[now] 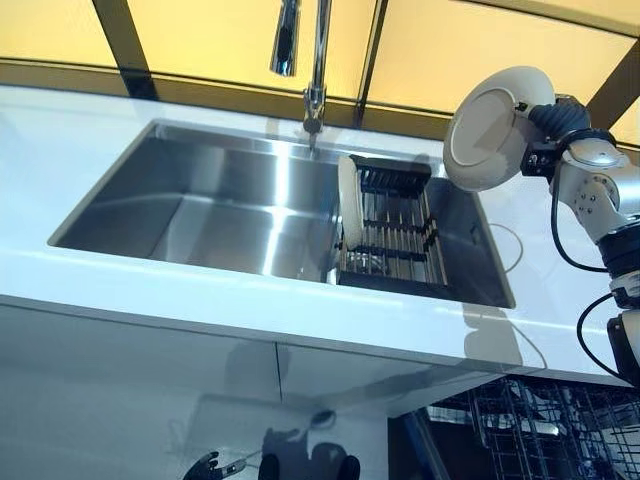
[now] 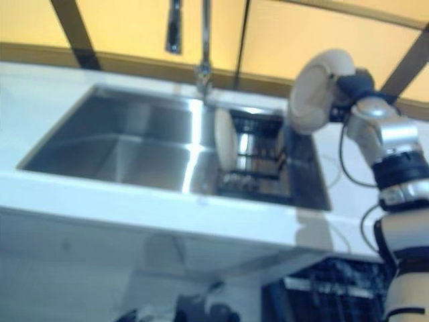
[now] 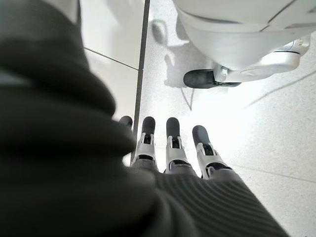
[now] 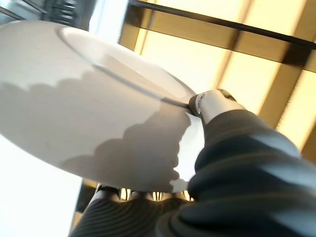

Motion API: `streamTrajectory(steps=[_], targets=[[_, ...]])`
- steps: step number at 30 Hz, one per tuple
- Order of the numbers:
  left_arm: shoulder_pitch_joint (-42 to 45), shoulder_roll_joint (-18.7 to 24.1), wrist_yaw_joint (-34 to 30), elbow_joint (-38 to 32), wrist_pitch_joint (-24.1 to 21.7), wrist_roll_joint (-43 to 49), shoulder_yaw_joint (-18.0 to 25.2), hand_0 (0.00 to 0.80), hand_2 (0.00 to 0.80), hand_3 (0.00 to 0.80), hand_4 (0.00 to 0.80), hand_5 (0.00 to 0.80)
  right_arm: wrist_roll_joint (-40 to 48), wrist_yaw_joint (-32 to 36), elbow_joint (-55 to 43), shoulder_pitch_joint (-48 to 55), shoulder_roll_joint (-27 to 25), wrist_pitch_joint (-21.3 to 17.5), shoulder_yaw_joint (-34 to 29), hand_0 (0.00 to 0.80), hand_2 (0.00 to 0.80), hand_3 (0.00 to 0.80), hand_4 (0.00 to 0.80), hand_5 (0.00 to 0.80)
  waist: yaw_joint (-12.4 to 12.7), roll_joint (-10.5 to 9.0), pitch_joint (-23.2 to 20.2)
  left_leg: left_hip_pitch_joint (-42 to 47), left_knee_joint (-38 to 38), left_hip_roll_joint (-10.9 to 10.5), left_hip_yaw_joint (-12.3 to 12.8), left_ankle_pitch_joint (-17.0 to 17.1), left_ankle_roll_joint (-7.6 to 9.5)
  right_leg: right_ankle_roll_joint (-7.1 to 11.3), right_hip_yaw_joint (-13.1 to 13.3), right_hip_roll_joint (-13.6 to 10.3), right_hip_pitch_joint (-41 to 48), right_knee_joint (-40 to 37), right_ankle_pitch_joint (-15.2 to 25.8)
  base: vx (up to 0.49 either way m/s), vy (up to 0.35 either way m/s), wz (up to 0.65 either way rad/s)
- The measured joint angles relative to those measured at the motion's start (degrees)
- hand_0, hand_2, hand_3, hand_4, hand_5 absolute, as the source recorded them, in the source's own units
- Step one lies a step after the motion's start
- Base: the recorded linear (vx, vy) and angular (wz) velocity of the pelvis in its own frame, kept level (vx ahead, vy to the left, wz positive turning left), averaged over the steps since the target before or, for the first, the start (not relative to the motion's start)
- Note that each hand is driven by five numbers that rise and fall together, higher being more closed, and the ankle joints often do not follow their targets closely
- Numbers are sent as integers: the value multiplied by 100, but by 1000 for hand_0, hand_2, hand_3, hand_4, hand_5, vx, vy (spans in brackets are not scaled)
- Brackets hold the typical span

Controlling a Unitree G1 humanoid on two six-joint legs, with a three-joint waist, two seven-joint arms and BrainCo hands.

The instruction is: Take plates into dishwasher

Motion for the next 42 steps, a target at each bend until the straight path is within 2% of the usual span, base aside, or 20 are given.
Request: streamTrajectory(steps=[5, 11, 13, 20, 25, 29, 39, 42], targets=[[148, -60, -99, 24, 87, 0, -4, 0, 0, 0, 0, 0, -355, 207, -1, -4, -109, 38, 200, 800, 800, 800, 800, 800, -45, -38, -279, 90, -1, 30, 175, -31, -15, 14, 151, 48, 4, -1, -9, -25, 2, -18], [242, -50, -163, 91, 146, 3, 4, 0, 0, 0, 0, 0, -451, 592, 0, -6, -655, 149, 359, 800, 800, 800, 800, 800, -184, -129, -475, 198, -1, 98, 447, -94, -54, 19, 147, 59, -5, -1, 3, -19, -11, -23], [251, -49, -171, 91, 159, 7, 8, 0, 0, 0, 0, 0, -454, 729, 2, 3, -829, 171, 358, 800, 800, 800, 800, 800, -303, -135, -518, 206, 0, 108, 462, -100, -61, 19, 153, 75, -7, 0, 9, -9, -21, -10], [256, -35, -260, 115, 195, 19, 61, 0, 0, 0, 0, 0, -620, 1264, -11, 281, -1461, 185, 343, 800, 800, 800, 800, 800, -564, -129, -597, 309, -3, 139, 786, -175, -71, 15, 432, 121, -41, -2, 37, 4, -25, -22], [231, -26, -296, 118, 197, 39, 61, 0, 0, 0, 0, 0, -940, 1711, 3, 655, -1915, 199, 322, 800, 800, 800, 800, 800, -615, -114, -626, 365, -4, 162, 912, -215, -94, 20, 539, 158, -50, -2, 41, 21, -33, -16], [234, -27, -313, 114, 203, 42, 107, 0, 0, 0, 0, 0, -1380, 2264, -7, 1364, -2273, 210, -117, 800, 800, 800, 800, 800, -634, -92, -654, 360, -4, 174, 1005, -247, -103, 23, 622, 179, -97, -2, 43, 8, -32, -12], [303, 25, -325, 152, 194, 41, 306, 0, 0, 0, 0, 0, -1527, 2574, 14, 2671, -2479, 209, -1227, 800, 800, 800, 800, 800, -887, -23, -656, 273, -3, 158, 1068, -297, -78, 29, 650, 172, -205, 0, 60, -9, -28, -3], [306, 29, -331, 179, 188, 42, 367, 0, 0, 0, 0, 0, -1623, 2750, 30, 2834, -2552, 209, -1325, 800, 800, 800, 800, 800, -911, 3, -646, 277, -3, 144, 1073, -308, -67, 29, 661, 172, -204, 0, 60, 0, 0, 0]])
